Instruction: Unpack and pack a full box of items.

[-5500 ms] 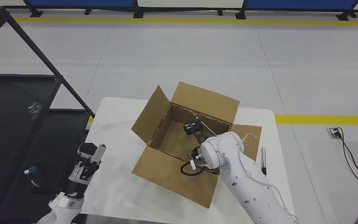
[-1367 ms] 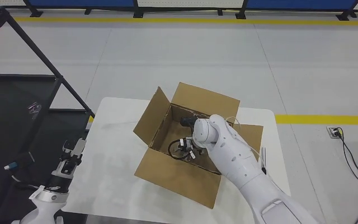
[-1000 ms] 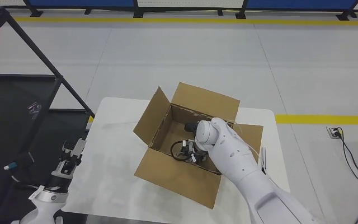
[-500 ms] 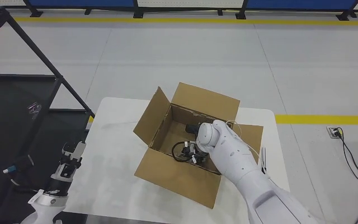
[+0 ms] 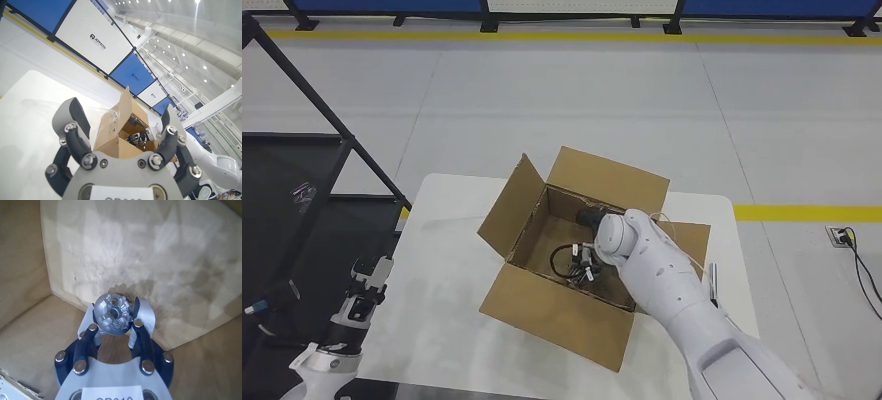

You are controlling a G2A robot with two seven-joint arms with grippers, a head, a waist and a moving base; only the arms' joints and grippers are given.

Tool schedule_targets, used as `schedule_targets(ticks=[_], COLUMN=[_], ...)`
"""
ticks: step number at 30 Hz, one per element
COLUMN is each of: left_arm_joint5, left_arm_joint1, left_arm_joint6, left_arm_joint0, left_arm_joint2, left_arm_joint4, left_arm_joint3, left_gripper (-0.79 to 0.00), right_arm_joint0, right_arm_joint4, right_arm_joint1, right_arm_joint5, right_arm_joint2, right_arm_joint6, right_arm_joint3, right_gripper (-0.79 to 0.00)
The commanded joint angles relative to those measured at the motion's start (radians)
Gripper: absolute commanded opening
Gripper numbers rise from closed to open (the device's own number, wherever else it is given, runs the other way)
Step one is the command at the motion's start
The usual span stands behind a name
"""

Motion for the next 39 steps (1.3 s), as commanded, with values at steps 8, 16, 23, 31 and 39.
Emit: schedule_targets(ticks=[8,16,23,31,39], left_arm_joint5=[0.000,0.010,0.021,0.048,0.083], left_arm_joint1=[-0.001,-0.001,-0.002,-0.003,-0.007], left_arm_joint6=[0.001,-0.003,0.002,0.001,0.010], left_arm_joint0=[0.002,-0.008,-0.014,-0.028,-0.046], left_arm_joint2=[0.002,0.023,0.034,0.061,0.149], left_arm_joint4=[0.003,0.023,0.036,0.078,0.164], left_arm_joint3=[-0.004,-0.015,-0.018,-0.051,-0.096], left_gripper=[0.000,0.000,0.000,0.000,0.000], right_arm_joint0=[-0.088,-0.329,-0.549,-0.820,-1.156], right_arm_joint4=[-0.054,-0.184,-0.307,-0.397,-0.405], right_arm_joint1=[0.066,0.155,0.197,0.232,0.269], right_arm_joint5=[0.035,0.070,0.042,0.020,-0.205], right_arm_joint2=[0.072,0.200,0.276,0.387,0.600], right_arm_joint6=[-0.031,0.023,-0.100,-0.176,-0.369], right_arm_joint3=[-0.212,-0.680,-1.041,-1.435,-1.710], right_gripper=[-0.785,-0.785,-0.785,-0.785,-0.785])
